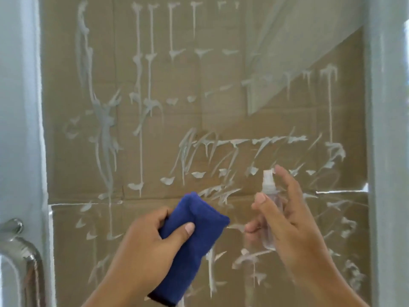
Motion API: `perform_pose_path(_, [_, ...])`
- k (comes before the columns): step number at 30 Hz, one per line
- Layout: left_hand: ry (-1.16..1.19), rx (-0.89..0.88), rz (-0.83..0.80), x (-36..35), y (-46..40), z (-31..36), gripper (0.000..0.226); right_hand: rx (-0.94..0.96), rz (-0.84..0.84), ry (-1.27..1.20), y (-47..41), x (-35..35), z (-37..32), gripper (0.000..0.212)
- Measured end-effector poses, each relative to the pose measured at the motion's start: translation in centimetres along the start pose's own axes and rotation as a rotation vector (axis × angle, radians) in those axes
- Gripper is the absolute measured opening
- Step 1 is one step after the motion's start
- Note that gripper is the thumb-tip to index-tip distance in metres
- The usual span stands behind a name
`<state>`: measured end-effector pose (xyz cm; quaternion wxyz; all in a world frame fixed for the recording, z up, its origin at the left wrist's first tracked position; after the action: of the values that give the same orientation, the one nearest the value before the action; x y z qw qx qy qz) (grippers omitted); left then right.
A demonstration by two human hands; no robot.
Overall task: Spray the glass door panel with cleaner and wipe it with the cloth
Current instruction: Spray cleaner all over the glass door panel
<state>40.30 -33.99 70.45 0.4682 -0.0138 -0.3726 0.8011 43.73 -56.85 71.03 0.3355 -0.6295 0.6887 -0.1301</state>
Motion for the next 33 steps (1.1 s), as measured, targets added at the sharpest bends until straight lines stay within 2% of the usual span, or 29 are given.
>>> perform_pose_path(2, [0.000,-0.043,0.006,0.2,-2.5,3.2,0.013,0.105,-0.007,0.046,-2.1,0.1,-2.8,0.078])
perform_pose_path(5, [0.011,-0.116,0.045,0.9,-6.2,8.0,0.017,0.241,0.025,0.134,-5.5,0.3,-6.8,0.067])
perform_pose_path(8, [0.029,-0.215,0.126,2.0,-9.6,12.4,0.012,0.417,0.163,0.257,-9.0,1.1,-10.7,0.048])
perform_pose_path(10, [0.016,-0.272,0.169,2.6,-11.5,14.9,0.012,0.565,0.292,0.351,-11.3,1.7,-13.4,0.044])
perform_pose_path(15, [-0.011,-0.342,0.263,3.0,-15.1,19.3,0.018,0.842,0.477,0.536,-17.0,2.9,-19.0,0.057])
perform_pose_path(18, [0.005,-0.351,0.322,3.1,-16.4,21.0,0.022,0.883,0.533,0.603,-19.5,3.4,-21.7,0.057])
perform_pose_path(27, [0.000,-0.385,0.438,3.5,-17.4,23.8,0.023,0.830,0.629,0.635,-23.3,5.4,-24.9,0.051])
perform_pose_path(33, [0.000,-0.391,0.480,4.1,-17.8,24.3,0.024,0.872,0.595,0.591,-24.3,5.6,-25.6,0.057])
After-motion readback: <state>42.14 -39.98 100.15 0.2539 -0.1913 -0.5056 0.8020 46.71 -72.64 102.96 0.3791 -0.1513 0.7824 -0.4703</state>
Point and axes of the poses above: each hand's wrist, its own y-axis away from the middle knuckle, its own x-axis out of the back of the hand, z = x × y, the point moved 5 cm from there along -y, towards the middle knuckle, and after that the axes turned 9 degrees about z, right-handed, at the moved point
